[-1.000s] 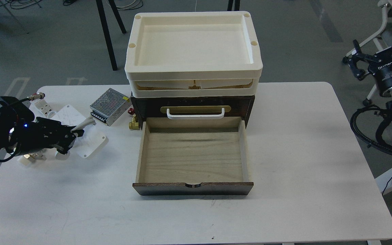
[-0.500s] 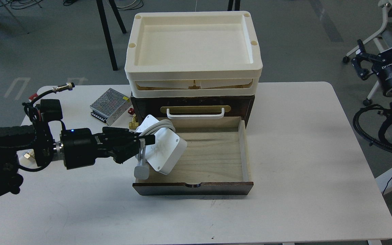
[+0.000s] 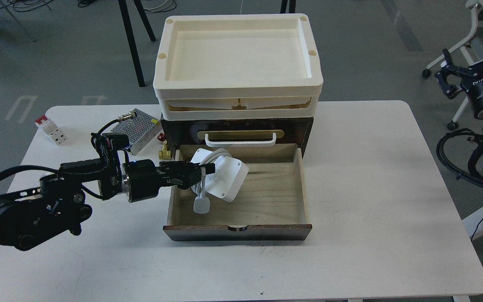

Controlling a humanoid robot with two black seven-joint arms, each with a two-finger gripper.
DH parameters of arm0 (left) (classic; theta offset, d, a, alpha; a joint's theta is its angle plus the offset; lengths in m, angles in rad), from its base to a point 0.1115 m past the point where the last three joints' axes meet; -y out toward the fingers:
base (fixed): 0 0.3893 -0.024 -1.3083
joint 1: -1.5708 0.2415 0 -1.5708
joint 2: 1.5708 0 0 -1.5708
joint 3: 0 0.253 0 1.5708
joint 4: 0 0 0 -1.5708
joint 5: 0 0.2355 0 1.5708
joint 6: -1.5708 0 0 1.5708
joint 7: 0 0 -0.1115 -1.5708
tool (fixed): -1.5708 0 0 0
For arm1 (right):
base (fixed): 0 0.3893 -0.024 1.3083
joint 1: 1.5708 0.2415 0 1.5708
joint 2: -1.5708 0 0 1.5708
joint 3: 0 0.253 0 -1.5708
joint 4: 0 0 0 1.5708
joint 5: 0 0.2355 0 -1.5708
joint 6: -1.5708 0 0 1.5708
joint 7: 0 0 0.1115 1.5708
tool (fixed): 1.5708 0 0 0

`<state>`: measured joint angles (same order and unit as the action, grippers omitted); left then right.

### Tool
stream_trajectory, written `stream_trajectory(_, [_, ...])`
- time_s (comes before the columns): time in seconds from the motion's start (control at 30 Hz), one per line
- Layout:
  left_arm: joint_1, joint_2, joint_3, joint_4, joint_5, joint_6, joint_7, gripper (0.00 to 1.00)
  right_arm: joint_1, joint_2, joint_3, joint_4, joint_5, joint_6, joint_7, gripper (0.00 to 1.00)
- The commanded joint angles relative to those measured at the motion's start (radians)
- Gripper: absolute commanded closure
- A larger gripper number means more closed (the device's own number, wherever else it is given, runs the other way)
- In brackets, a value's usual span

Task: Put charging cable into cabinet

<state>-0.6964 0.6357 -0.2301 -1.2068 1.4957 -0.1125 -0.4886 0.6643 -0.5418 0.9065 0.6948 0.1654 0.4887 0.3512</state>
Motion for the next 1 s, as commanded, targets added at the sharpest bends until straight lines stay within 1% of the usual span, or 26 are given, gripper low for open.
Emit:
stream_trajectory(0.0, [0.0,-0.005,0.005,0.016,0.003,-0.001,0.0,0.92,0.0,0.0,0.0,0.0,0.0,0.0,0.0,0.0])
stream_trajectory(0.07, [-0.002,-0.005,0.009,0.016,0.001,-0.003,0.0,0.78,0.0,0.0,0.0,0.0,0.0,0.0,0.0,0.0])
stream_trajectory(0.1, [0.0,-0.005,0.011,0.016,0.001,-0.003,0.0,0.62,0.0,0.0,0.0,0.0,0.0,0.0,0.0,0.0])
stream_trajectory(0.17, [-0.003,-0.005,0.009,0.004,0.0,-0.021,0.0,0.13,0.0,0.0,0.002,0.0,0.0,0.0,0.0,0.0])
stream_trajectory(0.23, [-0.014,-0.002,0.008,-0.022,-0.003,-0.079,0.0,0.1,0.0,0.0,0.002,0.0,0.0,0.0,0.0,0.0])
stream_trajectory(0.3, [-0.017,0.012,-0.018,-0.052,-0.014,-0.131,0.0,0.01,0.0,0.0,0.002,0.0,0.0,0.0,0.0,0.0])
stream_trajectory(0.47, [-0.011,0.059,-0.13,-0.069,-0.029,-0.153,0.0,0.01,0.0,0.003,0.002,0.002,0.0,0.0,0.0,0.0])
stream_trajectory(0.53, [0.0,0.09,-0.21,-0.065,-0.139,-0.157,0.0,0.01,0.0,0.005,0.002,0.002,0.0,0.0,0.002,0.0])
stream_trajectory(0.6, [0.006,0.152,-0.274,-0.047,-0.378,-0.176,0.0,0.01,0.0,0.002,-0.001,0.005,0.0,0.0,0.0,0.0])
stream_trajectory(0.67, [0.008,0.208,-0.299,-0.008,-0.66,-0.244,0.0,0.01,0.003,0.002,-0.011,0.008,-0.004,0.0,0.0,0.0])
stream_trajectory(0.73, [-0.001,0.229,-0.307,0.054,-0.936,-0.376,0.0,0.0,0.004,0.003,-0.014,0.015,-0.006,0.0,0.0,0.0])
stream_trajectory(0.83, [-0.014,0.213,-0.347,0.231,-1.262,-0.376,0.0,0.0,0.006,0.017,-0.009,0.032,-0.006,0.0,0.002,0.0])
stream_trajectory(0.9, [-0.034,0.149,-0.366,0.346,-1.348,-0.376,0.0,0.0,0.006,0.029,-0.005,0.06,-0.006,0.0,0.0,0.0])
stream_trajectory(0.97, [-0.069,0.055,-0.391,0.421,-1.364,-0.376,0.0,0.0,0.006,0.043,0.006,0.09,-0.006,0.0,0.002,0.0])
